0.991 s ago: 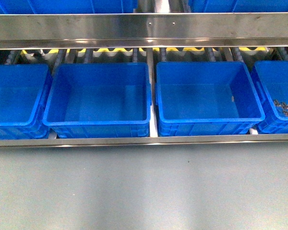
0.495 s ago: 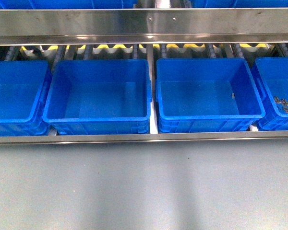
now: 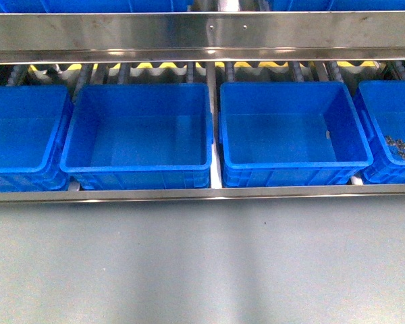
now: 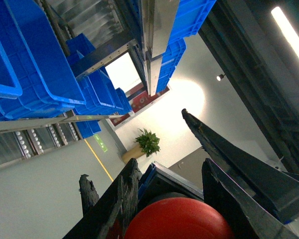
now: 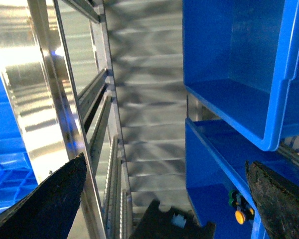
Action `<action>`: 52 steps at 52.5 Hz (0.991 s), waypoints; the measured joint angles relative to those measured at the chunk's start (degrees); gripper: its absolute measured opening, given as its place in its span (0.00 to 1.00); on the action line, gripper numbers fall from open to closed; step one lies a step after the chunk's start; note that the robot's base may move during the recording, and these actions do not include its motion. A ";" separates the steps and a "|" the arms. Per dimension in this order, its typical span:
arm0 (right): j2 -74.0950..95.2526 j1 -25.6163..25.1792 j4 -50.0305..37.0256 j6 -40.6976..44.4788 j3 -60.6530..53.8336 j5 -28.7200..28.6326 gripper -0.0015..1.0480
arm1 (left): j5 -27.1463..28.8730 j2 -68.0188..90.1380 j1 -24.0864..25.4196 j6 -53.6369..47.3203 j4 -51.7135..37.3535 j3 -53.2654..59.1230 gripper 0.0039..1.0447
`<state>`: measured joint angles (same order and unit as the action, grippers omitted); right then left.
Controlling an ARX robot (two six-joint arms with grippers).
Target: Pick red and yellow buttons and place in box
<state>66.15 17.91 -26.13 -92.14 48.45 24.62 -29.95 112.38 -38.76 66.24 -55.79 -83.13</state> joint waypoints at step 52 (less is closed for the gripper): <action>-1.88 0.09 0.33 3.89 -0.77 0.04 0.34 | 1.27 0.28 -1.22 -2.58 0.66 0.04 0.30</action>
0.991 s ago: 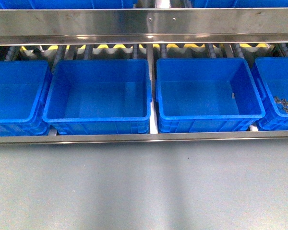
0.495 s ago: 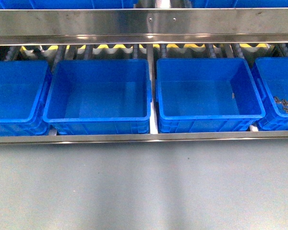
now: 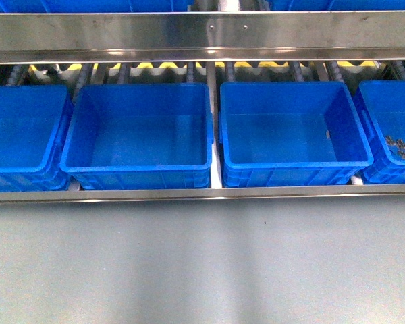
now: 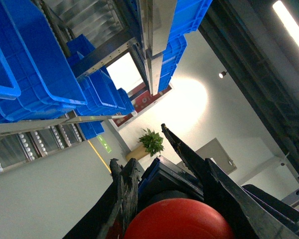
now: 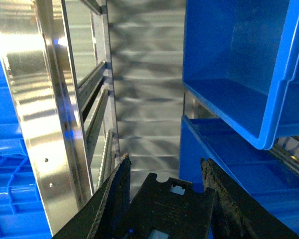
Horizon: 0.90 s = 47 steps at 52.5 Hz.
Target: Pick red and yellow buttons and place in box
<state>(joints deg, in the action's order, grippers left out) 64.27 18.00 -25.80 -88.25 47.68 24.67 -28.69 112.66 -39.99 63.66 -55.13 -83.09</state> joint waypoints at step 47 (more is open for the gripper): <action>0.26 -5.11 -0.46 7.10 -3.23 2.64 0.34 | 3.37 -22.01 6.38 -5.42 2.43 14.82 0.92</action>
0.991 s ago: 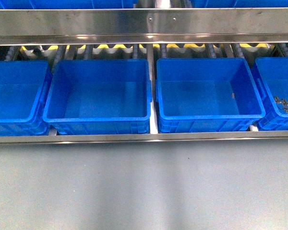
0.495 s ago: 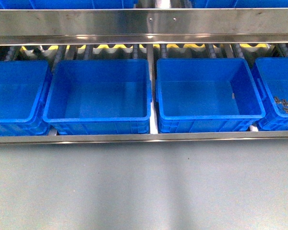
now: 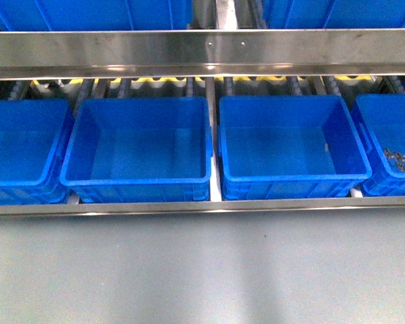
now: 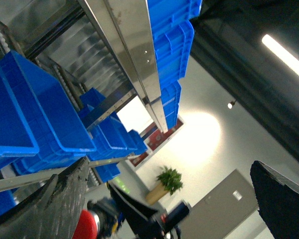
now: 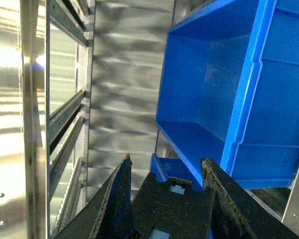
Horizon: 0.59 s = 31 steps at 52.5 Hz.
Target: Pick red and yellow buttons and place in box
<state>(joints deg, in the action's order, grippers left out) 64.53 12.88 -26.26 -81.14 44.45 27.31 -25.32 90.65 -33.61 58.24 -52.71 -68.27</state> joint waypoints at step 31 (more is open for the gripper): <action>3.06 12.76 -3.96 23.93 4.52 13.31 0.33 | -21.57 -66.31 48.89 -23.63 43.82 34.23 0.92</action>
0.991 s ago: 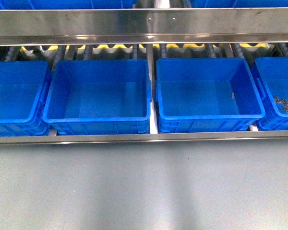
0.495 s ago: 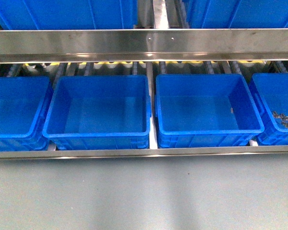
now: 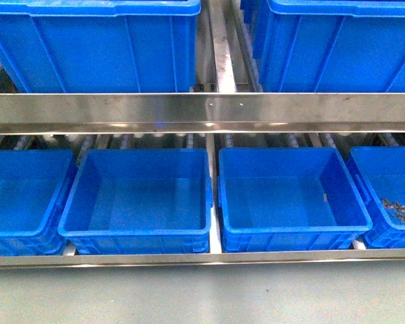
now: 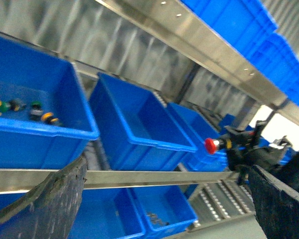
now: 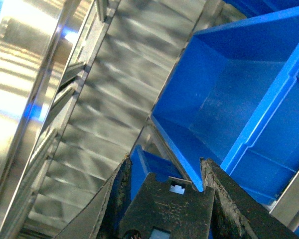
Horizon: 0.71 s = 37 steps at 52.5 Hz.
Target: Pick red and yellow buttons and place in box
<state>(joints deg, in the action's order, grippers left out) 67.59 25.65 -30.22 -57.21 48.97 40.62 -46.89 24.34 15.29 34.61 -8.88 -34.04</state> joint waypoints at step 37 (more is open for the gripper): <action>-2.51 5.73 -12.02 33.55 -7.32 7.17 0.33 | 46.90 -20.90 -15.15 -33.40 9.57 30.29 0.12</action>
<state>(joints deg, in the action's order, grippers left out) 65.08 31.38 -42.24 -23.66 41.65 47.79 0.01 3.44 0.14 1.21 0.69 -3.75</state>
